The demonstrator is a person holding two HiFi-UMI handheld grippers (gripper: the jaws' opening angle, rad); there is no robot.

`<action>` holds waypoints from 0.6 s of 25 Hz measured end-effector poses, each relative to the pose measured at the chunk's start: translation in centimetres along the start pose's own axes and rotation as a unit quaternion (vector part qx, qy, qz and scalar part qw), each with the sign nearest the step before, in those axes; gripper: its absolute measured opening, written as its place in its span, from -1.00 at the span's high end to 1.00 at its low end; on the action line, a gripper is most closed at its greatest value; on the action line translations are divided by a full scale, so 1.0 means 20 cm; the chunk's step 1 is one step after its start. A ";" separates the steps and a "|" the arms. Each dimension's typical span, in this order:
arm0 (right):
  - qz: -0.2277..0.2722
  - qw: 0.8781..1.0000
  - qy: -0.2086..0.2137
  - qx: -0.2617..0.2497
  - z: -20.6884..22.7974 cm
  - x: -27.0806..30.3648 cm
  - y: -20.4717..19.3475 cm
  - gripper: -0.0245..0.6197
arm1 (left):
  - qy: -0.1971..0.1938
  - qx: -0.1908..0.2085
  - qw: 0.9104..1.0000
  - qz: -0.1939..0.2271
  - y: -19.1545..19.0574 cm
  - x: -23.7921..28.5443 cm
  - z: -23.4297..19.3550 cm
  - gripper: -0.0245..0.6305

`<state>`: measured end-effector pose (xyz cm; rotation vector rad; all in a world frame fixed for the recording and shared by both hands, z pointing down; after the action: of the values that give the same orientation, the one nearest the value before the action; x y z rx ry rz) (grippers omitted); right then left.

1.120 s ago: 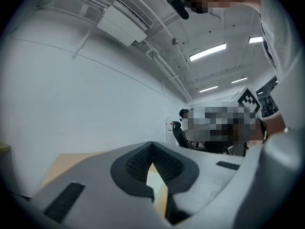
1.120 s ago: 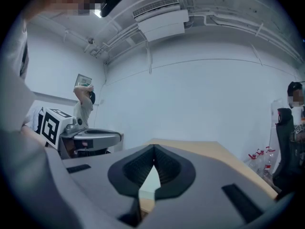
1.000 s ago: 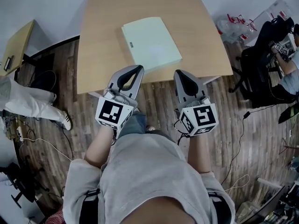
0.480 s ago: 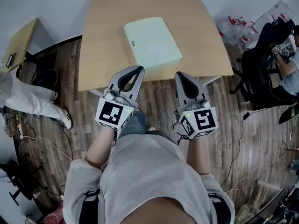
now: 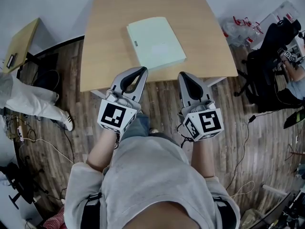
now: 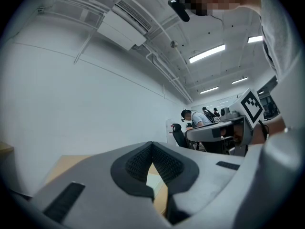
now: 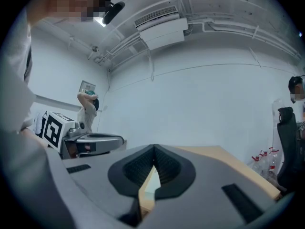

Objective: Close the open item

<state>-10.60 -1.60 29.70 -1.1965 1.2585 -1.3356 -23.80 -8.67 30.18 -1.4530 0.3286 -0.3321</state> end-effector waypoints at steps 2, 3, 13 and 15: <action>-0.001 1.000 0.000 0.000 -0.01 0.00 0.00 0.90 | 0.000 0.001 1.000 0.000 0.00 0.00 0.00 0.88; -0.001 1.000 0.001 0.000 -0.01 0.00 0.00 0.90 | 0.000 0.002 1.000 0.001 0.01 -0.01 0.00 0.88; -0.006 1.000 0.010 -0.004 -0.03 -0.01 -0.01 0.90 | 0.000 0.001 1.000 -0.002 0.00 -0.02 0.02 0.88; -0.006 1.000 0.013 -0.006 -0.03 -0.02 -0.02 0.90 | 0.001 0.001 1.000 -0.003 -0.01 -0.03 0.02 0.88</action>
<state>-11.25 -1.17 29.99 -1.1993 1.2819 -1.3576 -24.18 -8.03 30.46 -1.4517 0.3256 -0.3387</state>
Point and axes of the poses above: the fingertips, and each gripper's own axes: x forward along the fingers, z to its right, y out of its top, the point moved 4 cm from there along -x, backward along the fingers, and after that the axes turned 3 degrees about -y, right-handed, at the moved point
